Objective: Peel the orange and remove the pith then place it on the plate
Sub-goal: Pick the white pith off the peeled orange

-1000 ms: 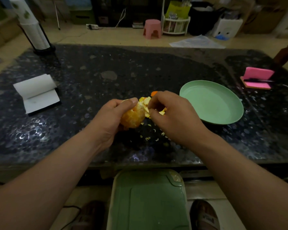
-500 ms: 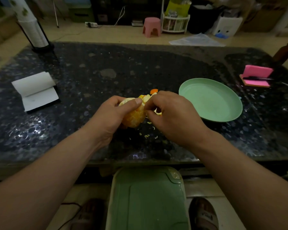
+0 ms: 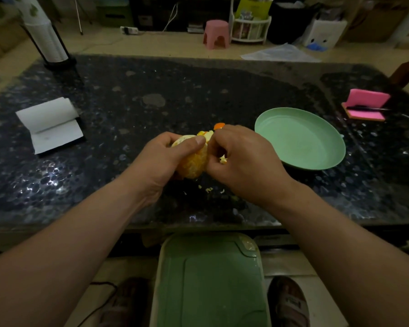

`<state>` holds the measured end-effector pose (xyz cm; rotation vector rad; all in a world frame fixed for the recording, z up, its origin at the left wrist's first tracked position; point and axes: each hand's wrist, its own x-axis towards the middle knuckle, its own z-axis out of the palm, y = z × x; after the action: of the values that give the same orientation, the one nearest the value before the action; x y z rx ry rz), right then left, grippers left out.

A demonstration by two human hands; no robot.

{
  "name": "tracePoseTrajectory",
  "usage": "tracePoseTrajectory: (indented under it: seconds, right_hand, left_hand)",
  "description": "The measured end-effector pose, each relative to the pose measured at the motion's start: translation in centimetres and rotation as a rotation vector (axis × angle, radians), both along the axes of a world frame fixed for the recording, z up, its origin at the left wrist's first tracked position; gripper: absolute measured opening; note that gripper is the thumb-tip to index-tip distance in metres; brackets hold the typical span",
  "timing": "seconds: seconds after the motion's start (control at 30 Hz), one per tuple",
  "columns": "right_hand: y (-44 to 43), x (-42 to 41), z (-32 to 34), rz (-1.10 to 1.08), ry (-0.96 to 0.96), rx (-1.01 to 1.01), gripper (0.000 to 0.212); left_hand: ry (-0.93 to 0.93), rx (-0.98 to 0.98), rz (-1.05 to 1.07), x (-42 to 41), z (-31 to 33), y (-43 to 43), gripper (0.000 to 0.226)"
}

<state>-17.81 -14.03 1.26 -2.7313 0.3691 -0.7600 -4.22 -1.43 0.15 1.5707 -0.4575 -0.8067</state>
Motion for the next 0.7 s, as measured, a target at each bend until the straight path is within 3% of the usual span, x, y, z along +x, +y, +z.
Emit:
tracePoseTrajectory:
  seconds: [0.3, 0.47, 0.53, 0.6, 0.7]
  right_hand:
    - [-0.08, -0.25, 0.13, -0.039, -0.027, 0.049, 0.015]
    - [-0.57, -0.54, 0.37, -0.056, -0.005, 0.297, 0.008]
    - [-0.60, -0.68, 0.44, -0.046, 0.001, 0.376, 0.008]
    - [-0.52, -0.79, 0.44, -0.038, 0.004, 0.428, 0.008]
    - [-0.47, -0.81, 0.47, -0.054, 0.016, 0.434, 0.011]
  left_hand:
    - [0.071, -0.072, -0.056, 0.07, 0.33, 0.20, 0.055]
    - [0.113, -0.097, -0.008, 0.36, 0.22, 0.13, 0.036]
    - [0.136, -0.111, 0.000, 0.56, 0.18, 0.11, 0.041]
    - [0.147, -0.119, -0.002, 0.60, 0.22, 0.09, 0.045]
    - [0.128, -0.113, -0.004, 0.53, 0.23, 0.09, 0.032]
